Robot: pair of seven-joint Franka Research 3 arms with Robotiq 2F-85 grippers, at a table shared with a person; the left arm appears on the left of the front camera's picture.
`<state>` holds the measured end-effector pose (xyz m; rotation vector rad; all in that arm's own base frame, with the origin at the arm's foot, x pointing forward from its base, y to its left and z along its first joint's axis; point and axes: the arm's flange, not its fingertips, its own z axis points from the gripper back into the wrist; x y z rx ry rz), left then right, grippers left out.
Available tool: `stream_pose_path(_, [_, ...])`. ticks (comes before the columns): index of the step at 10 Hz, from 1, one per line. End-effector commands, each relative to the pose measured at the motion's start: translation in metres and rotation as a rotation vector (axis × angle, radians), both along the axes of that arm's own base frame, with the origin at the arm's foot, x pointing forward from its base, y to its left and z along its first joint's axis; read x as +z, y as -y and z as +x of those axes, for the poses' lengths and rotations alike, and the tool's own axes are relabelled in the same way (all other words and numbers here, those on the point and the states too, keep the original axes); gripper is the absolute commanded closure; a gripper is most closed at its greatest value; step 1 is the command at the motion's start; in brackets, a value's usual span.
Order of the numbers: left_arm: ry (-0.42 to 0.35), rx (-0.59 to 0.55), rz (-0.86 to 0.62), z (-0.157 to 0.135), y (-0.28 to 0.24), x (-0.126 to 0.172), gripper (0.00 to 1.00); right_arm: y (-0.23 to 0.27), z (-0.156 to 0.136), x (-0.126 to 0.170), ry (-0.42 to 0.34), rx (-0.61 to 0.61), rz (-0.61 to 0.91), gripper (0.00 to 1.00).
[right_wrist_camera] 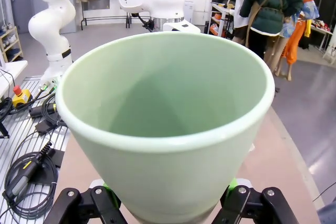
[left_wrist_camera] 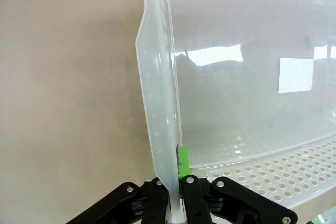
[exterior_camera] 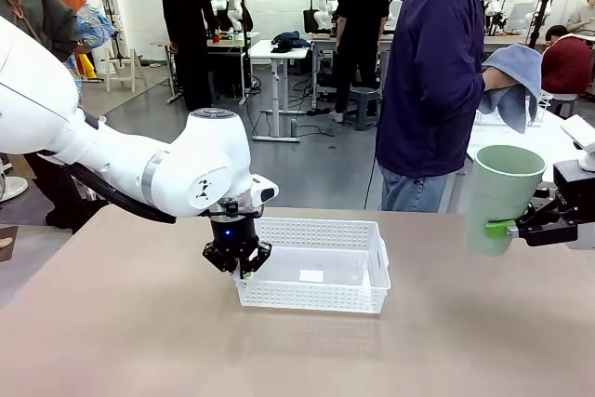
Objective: Clean and organize the cups into the basket.
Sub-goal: Pick up the Organizing basket and move it to the center of the table, then pick up the Reusable plastic cup from the right side of the table and place it inside the Organizing basket.
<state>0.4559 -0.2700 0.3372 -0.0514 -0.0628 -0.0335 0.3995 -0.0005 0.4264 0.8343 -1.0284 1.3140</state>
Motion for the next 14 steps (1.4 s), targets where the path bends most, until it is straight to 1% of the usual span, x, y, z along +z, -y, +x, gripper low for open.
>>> stream_pose_path(1, [0.005,-0.004,0.0,-0.002,0.001,-0.001,1.0,-0.001,0.001,0.003,0.01,0.008,0.005,0.33])
stream_pose_path(2, [0.005,-0.004,0.0,-0.002,0.001,-0.001,1.0,-0.001,0.001,0.003,0.01,0.008,0.005,0.33])
stream_pose_path(3, [0.005,-0.004,0.0,-0.002,0.001,-0.001,1.0,0.0,0.0,0.0,0.0,0.0,0.0,0.18])
stream_pose_path(4, [0.005,-0.004,0.0,-0.002,0.001,-0.001,1.0,-0.011,0.001,0.014,0.03,0.069,-0.085,0.18])
stream_pose_path(5, [0.005,-0.004,0.0,-0.002,0.001,-0.001,1.0,-0.03,0.002,0.038,0.057,0.079,-0.198,0.18])
stream_pose_path(6, [0.005,-0.004,0.0,-0.002,0.001,-0.001,1.0,-0.056,0.007,0.071,0.082,0.081,-0.321,0.18])
stream_pose_path(7, [0.005,-0.004,0.0,-0.002,0.001,-0.001,1.0,-0.085,0.011,0.094,0.091,0.101,-0.435,0.18])
stream_pose_path(8, [0.005,-0.004,0.0,-0.002,0.001,-0.001,1.0,-0.116,0.018,0.111,0.096,0.103,-0.527,0.18])
stream_pose_path(9, [0.005,-0.004,0.0,-0.002,0.001,-0.001,1.0,-0.147,0.029,0.117,0.081,0.103,-0.618,0.18])
stream_pose_path(11, [0.005,-0.004,0.0,-0.002,0.001,-0.001,1.0,-0.211,0.051,0.105,0.037,0.147,-0.782,0.18])
stream_pose_path(13, [0.005,-0.004,0.0,-0.002,0.001,-0.001,1.0,-0.262,0.071,0.079,0.025,0.171,-0.868,0.18])
stream_pose_path(14, [0.005,-0.004,0.0,-0.002,0.001,-0.001,1.0,-0.279,0.078,0.064,0.015,0.182,-0.892,0.18])
